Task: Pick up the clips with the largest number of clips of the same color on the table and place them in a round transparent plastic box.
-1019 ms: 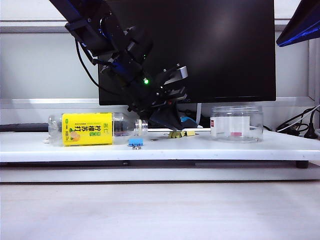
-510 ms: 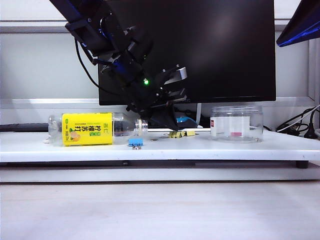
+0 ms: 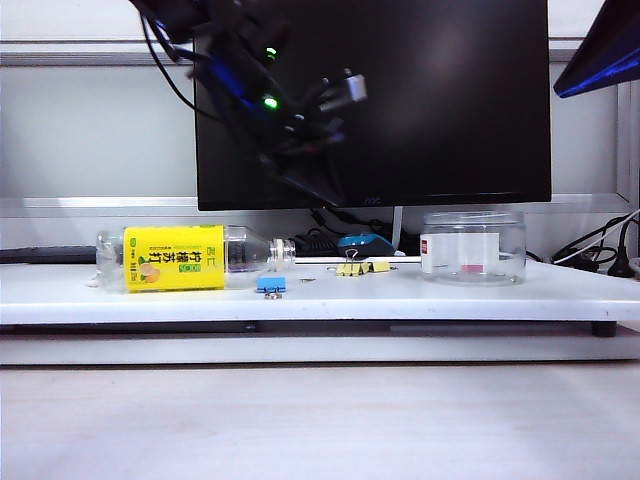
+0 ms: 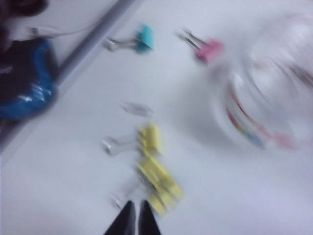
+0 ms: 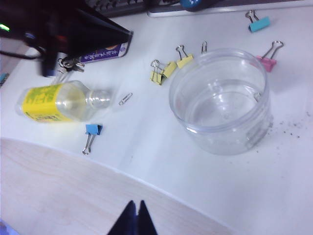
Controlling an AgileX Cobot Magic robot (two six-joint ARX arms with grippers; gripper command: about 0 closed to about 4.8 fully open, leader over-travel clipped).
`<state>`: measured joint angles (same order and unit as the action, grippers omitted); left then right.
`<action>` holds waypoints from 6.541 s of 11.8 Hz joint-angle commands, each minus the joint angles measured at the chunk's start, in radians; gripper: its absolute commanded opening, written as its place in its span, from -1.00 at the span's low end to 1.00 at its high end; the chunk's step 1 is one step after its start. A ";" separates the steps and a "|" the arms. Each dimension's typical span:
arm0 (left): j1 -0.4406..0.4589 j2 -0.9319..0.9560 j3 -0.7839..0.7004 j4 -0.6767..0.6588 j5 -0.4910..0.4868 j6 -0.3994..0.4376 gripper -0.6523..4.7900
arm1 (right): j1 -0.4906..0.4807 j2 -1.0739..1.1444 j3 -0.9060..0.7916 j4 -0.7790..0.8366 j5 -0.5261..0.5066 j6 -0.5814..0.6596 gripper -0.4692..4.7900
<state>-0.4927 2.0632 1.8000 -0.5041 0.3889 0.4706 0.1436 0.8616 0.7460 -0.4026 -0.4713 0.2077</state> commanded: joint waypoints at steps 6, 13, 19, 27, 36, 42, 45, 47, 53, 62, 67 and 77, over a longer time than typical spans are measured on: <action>0.073 0.086 0.001 -0.010 0.400 0.106 -0.19 | 0.000 -0.001 0.002 0.008 -0.003 -0.007 -0.77; 0.073 0.174 0.003 0.192 0.375 0.071 -0.08 | 0.000 -0.001 0.002 0.010 -0.003 -0.007 -0.77; 0.073 0.194 0.003 0.207 0.378 0.068 -0.09 | 0.000 -0.001 0.002 0.011 -0.003 -0.008 -0.77; 0.073 0.209 0.003 0.215 0.375 0.032 -0.59 | 0.000 -0.001 0.002 0.012 -0.002 -0.026 -0.77; 0.015 0.042 0.004 0.158 0.440 0.012 -0.78 | -0.001 -0.002 0.004 0.001 0.024 -0.055 -0.77; -0.153 0.043 0.004 0.254 0.372 0.053 -0.78 | -0.001 -0.049 0.008 -0.036 0.024 -0.078 -0.77; -0.153 0.095 0.005 0.356 0.348 -0.012 -0.78 | -0.001 -0.054 0.008 -0.042 0.024 -0.078 -0.77; -0.167 0.124 0.016 0.371 0.283 -0.042 -0.35 | -0.001 -0.054 0.008 -0.042 0.024 -0.078 -0.77; -0.136 0.119 0.137 0.177 0.217 0.000 -0.08 | -0.001 -0.054 0.008 -0.043 0.024 -0.078 -0.77; 0.073 0.213 0.246 -0.166 0.307 0.349 -0.05 | 0.000 -0.053 0.008 -0.051 -0.097 -0.077 -0.77; 0.058 0.273 0.253 -0.062 0.307 0.341 0.21 | 0.001 -0.045 0.006 -0.027 -0.112 -0.089 -0.77; 0.034 0.336 0.253 0.027 0.238 0.315 -0.05 | 0.001 -0.037 0.006 -0.006 -0.112 -0.101 -0.77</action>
<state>-0.4568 2.3993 2.0495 -0.4782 0.6415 0.7883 0.1436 0.8249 0.7479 -0.4263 -0.5770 0.1143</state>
